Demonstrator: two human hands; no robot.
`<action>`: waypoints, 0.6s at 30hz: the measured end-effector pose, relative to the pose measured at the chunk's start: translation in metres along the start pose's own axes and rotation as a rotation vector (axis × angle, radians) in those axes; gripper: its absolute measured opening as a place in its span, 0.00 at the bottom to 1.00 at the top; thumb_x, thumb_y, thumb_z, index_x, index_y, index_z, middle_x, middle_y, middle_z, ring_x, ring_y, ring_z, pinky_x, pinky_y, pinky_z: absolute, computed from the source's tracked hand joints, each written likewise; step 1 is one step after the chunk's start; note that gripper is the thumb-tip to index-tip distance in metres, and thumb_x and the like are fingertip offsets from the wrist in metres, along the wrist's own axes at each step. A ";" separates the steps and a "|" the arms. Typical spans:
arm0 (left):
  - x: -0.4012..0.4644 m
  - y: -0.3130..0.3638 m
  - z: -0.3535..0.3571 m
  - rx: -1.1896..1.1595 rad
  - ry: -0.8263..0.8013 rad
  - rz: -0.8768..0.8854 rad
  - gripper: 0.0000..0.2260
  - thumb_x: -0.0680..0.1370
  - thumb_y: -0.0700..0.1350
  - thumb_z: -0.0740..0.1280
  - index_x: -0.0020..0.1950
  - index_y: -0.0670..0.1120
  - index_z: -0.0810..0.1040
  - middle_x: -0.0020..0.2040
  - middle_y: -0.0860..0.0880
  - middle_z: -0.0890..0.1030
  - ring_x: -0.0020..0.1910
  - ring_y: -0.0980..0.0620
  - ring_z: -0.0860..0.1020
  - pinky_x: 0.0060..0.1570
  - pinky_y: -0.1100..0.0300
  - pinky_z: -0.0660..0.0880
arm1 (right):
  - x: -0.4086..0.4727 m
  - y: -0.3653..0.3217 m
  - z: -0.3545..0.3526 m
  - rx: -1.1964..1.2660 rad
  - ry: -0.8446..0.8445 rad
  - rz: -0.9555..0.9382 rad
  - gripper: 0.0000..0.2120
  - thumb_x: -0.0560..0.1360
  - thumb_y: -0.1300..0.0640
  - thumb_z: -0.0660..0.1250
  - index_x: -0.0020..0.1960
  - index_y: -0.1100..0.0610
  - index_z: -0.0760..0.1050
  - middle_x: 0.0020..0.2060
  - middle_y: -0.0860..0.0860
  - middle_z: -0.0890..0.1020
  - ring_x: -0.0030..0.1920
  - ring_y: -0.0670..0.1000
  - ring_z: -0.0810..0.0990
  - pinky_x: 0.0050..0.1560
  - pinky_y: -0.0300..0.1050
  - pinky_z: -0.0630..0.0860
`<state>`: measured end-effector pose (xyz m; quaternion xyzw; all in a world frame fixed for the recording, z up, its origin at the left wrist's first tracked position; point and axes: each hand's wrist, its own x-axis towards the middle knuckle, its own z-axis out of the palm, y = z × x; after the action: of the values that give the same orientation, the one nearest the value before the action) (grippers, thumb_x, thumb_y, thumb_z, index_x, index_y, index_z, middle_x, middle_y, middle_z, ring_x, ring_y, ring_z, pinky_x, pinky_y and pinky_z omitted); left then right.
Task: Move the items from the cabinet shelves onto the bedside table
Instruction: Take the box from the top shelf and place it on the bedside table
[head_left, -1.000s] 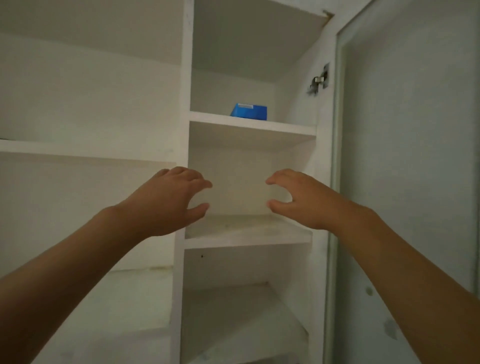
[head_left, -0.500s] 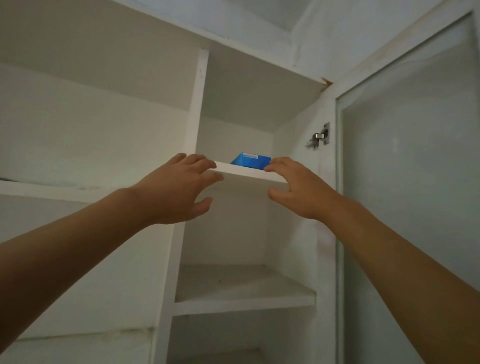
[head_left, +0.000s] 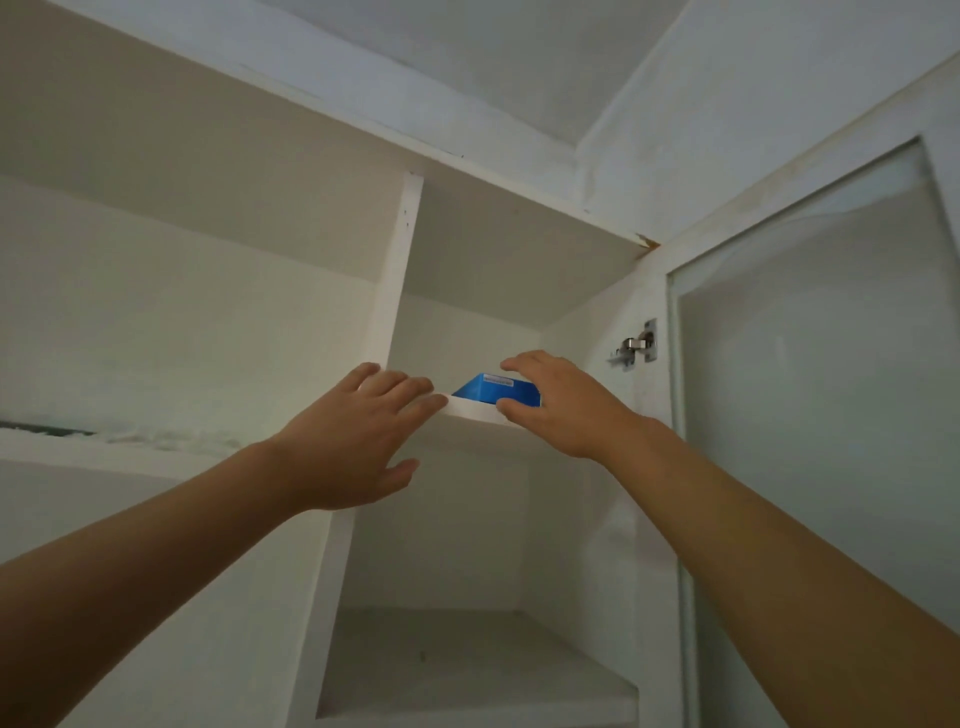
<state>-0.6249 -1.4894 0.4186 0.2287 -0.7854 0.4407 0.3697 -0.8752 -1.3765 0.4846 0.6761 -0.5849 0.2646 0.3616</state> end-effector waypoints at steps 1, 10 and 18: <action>-0.001 0.001 0.004 0.003 0.001 -0.009 0.32 0.79 0.65 0.60 0.80 0.52 0.63 0.76 0.49 0.70 0.72 0.47 0.69 0.78 0.45 0.62 | 0.004 0.000 0.002 -0.004 -0.003 -0.004 0.27 0.82 0.42 0.64 0.79 0.49 0.67 0.75 0.46 0.71 0.71 0.51 0.71 0.70 0.53 0.71; -0.002 0.008 0.018 -0.027 0.053 -0.057 0.38 0.75 0.71 0.59 0.81 0.52 0.63 0.76 0.50 0.69 0.73 0.46 0.67 0.81 0.44 0.57 | 0.023 0.004 0.029 0.116 -0.008 -0.010 0.24 0.80 0.37 0.66 0.72 0.46 0.72 0.65 0.44 0.79 0.61 0.48 0.78 0.64 0.53 0.77; -0.003 0.006 0.020 -0.034 0.077 -0.050 0.38 0.75 0.70 0.61 0.81 0.52 0.63 0.75 0.50 0.69 0.72 0.47 0.67 0.80 0.46 0.56 | 0.027 0.008 0.035 0.248 0.062 -0.001 0.15 0.77 0.39 0.71 0.57 0.46 0.77 0.49 0.45 0.82 0.48 0.48 0.82 0.52 0.52 0.82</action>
<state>-0.6351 -1.5031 0.4066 0.2246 -0.7721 0.4263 0.4144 -0.8810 -1.4209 0.4866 0.7073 -0.5359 0.3555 0.2934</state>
